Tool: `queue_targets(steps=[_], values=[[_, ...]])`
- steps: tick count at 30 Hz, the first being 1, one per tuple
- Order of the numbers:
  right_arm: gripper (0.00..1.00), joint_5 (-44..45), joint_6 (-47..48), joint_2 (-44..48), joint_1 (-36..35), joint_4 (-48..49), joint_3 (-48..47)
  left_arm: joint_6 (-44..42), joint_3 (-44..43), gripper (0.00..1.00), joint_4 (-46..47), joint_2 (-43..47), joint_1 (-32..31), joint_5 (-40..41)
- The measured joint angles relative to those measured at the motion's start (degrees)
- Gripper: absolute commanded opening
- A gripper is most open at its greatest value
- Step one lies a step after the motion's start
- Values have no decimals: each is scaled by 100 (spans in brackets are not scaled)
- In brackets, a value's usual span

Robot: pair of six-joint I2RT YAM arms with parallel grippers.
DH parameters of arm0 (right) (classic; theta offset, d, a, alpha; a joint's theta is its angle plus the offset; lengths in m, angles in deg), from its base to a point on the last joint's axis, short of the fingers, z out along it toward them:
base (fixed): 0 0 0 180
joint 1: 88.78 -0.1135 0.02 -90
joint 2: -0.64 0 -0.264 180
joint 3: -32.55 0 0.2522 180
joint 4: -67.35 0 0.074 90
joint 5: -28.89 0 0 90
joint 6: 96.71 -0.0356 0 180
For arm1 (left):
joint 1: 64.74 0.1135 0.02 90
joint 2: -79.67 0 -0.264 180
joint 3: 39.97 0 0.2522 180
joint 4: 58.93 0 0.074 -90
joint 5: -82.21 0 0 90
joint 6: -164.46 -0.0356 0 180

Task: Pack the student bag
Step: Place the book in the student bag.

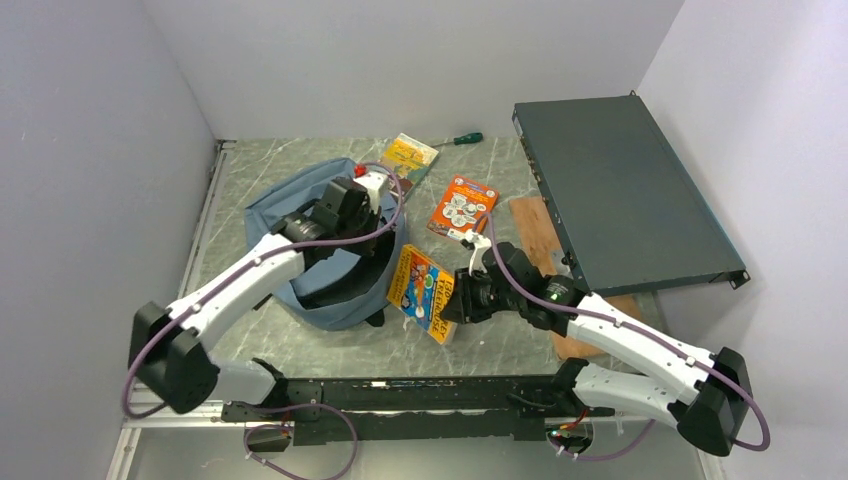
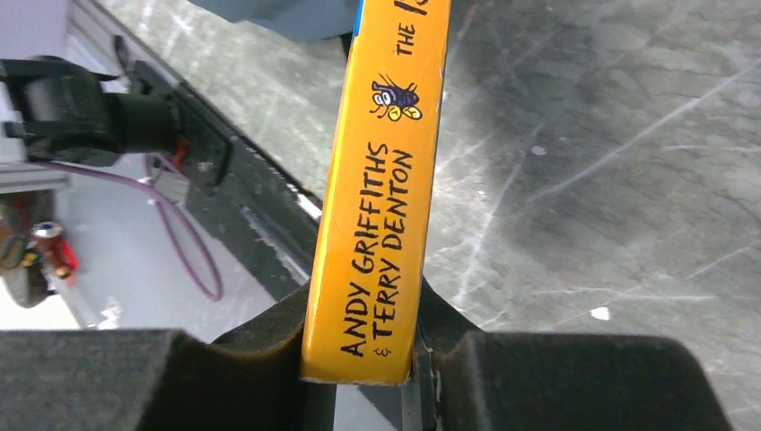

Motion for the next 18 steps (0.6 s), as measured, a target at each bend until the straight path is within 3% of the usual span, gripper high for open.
queue_targets(steps=[6,18], values=[[0,-437,-437,-2,0,-96,-623,-247,-516,0,-275,546,-138,393],[0,-2105,-2251,-411,87,1217,-868,-697,-1738,0,-1364,22,-138,442]])
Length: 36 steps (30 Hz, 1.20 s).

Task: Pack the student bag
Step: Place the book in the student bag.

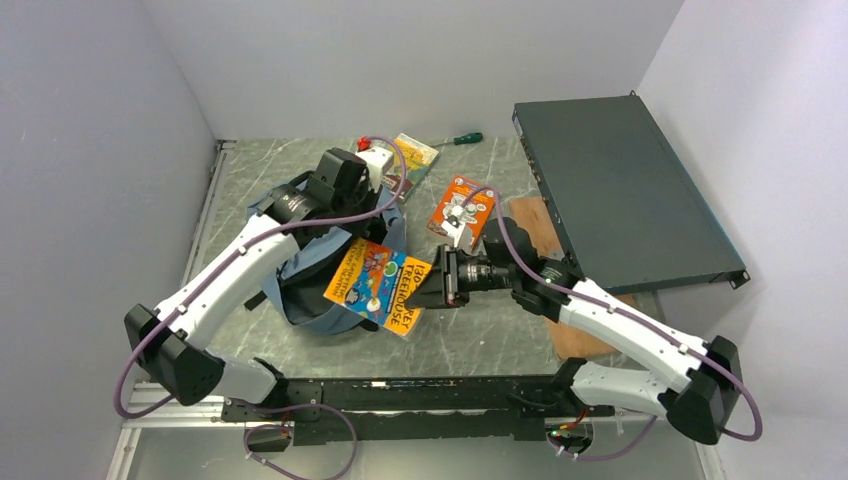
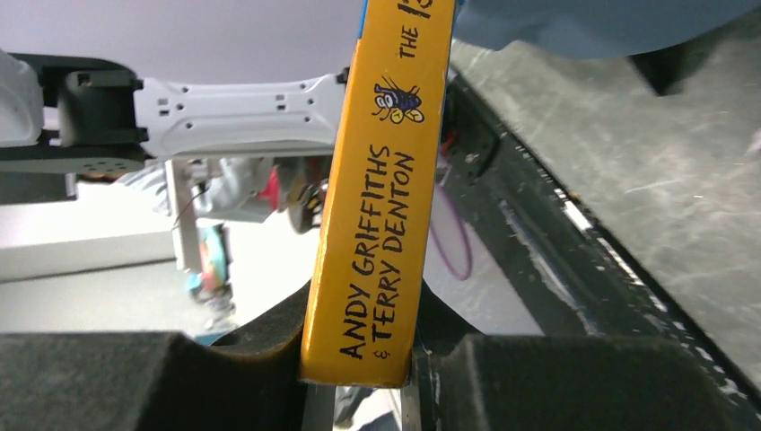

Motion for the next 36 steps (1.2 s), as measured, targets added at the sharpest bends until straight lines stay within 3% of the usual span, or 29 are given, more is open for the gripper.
queue_targets(steps=[9,17,26,29,32,36], values=[[0,-503,-356,-1386,-74,678,-175,-103,-654,0,-466,-339,0,-74],[0,927,9,-2188,57,688,-621,-17,-531,0,-560,-256,0,-579],[0,1823,52,-2706,92,2033,-385,361,1292,75,208,708,-11,-903],[0,1878,44,-2806,109,2164,-385,378,1797,93,225,999,-15,-769],[0,1884,17,-2813,114,2247,-385,398,2100,96,313,1141,-103,-470],[0,1895,-22,-2813,114,2284,-385,417,2271,86,323,1213,-354,151]])
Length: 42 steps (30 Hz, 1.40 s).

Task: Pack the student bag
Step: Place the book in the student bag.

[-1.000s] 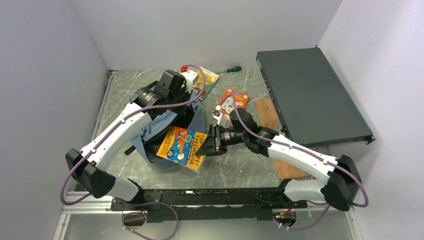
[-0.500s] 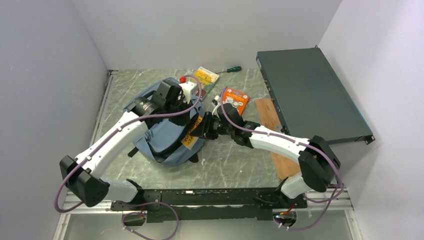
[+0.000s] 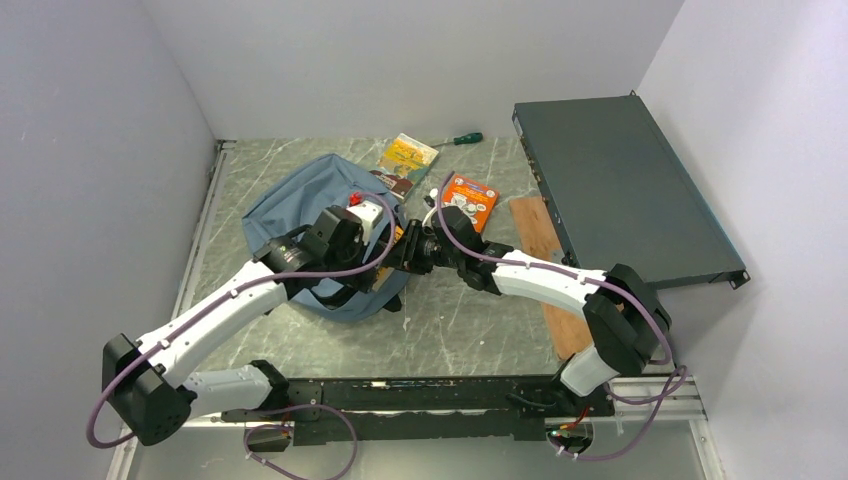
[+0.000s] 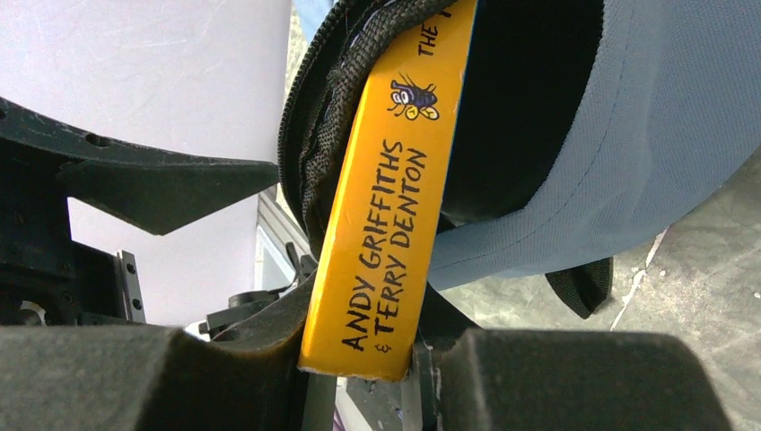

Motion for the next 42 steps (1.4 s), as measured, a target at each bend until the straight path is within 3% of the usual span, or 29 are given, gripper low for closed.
queue_targets(steps=[3,7,9,11,16,22,27,35,37,42], values=[[0,0,-48,0,0,2,0,42,57,65,28,-7,-109,396],[0,0,-72,0,0,4,0,138,101,63,33,-175,-122,822],[0,2,-57,0,0,-2,0,155,98,41,28,-389,-114,1003],[0,2,-31,-2,-4,-48,-4,225,96,2,24,-673,-79,1139],[0,-46,50,-70,-66,-70,-57,249,-98,0,-149,-940,17,1480],[0,-400,131,-286,-138,4,-234,-11,-511,0,-94,48,72,1534],[0,-898,-105,-496,-214,490,-304,-310,-627,0,44,1047,72,1316],[0,-938,-575,-1480,-243,1580,-789,-535,-955,0,-46,953,72,1123],[6,-739,-470,-1860,-251,1834,-953,-525,-955,0,-79,905,76,1069],[44,-149,7,-2868,-245,2393,-1241,-531,-857,0,-105,813,127,920]])
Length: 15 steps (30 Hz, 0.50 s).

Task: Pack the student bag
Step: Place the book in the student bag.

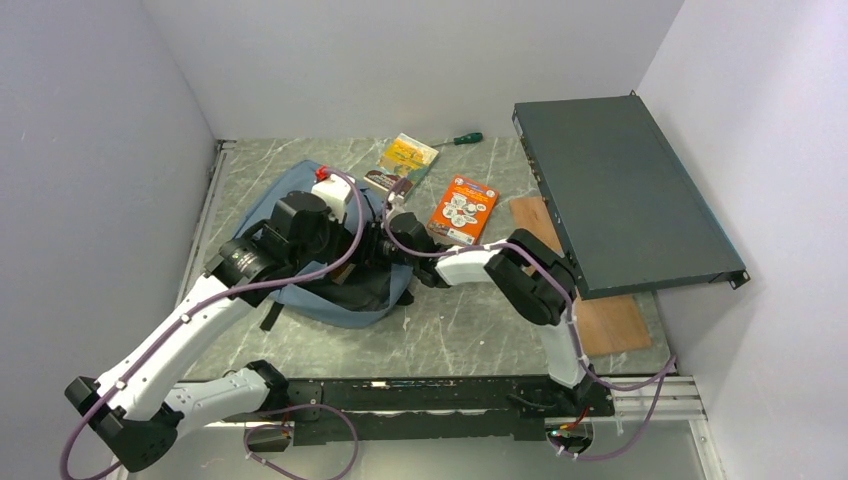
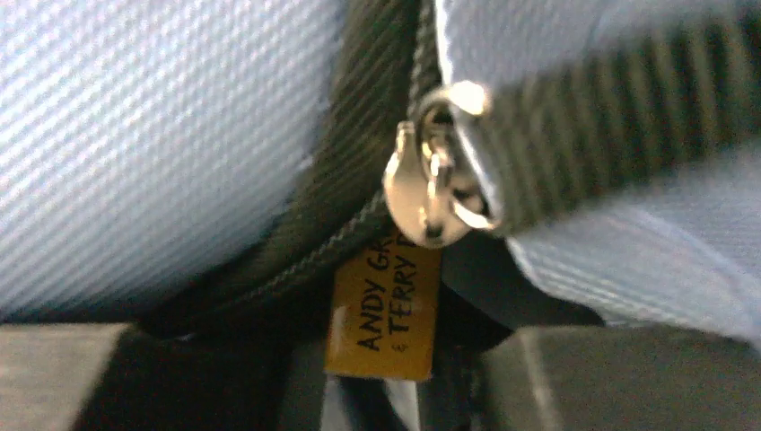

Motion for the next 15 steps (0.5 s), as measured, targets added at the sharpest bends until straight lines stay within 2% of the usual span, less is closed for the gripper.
queue_targets(steps=[4,6,8,10,12,13,15], values=[[66,341,374,-256,17,-63,-37,-24,319,0,81,17,7,-146],[72,498,470,-221,17,-131,-33,-28,431,0,98,37,9,-153],[98,634,428,-96,13,-125,90,-26,507,0,151,74,9,-155],[100,776,245,166,-4,-114,398,-20,579,0,197,140,9,-179],[96,955,98,422,-61,-142,660,4,682,0,273,227,9,-212],[91,1069,4,520,-107,-138,761,20,717,0,286,258,9,-229],[76,1283,-116,619,-175,-127,887,42,769,0,310,302,9,-291]])
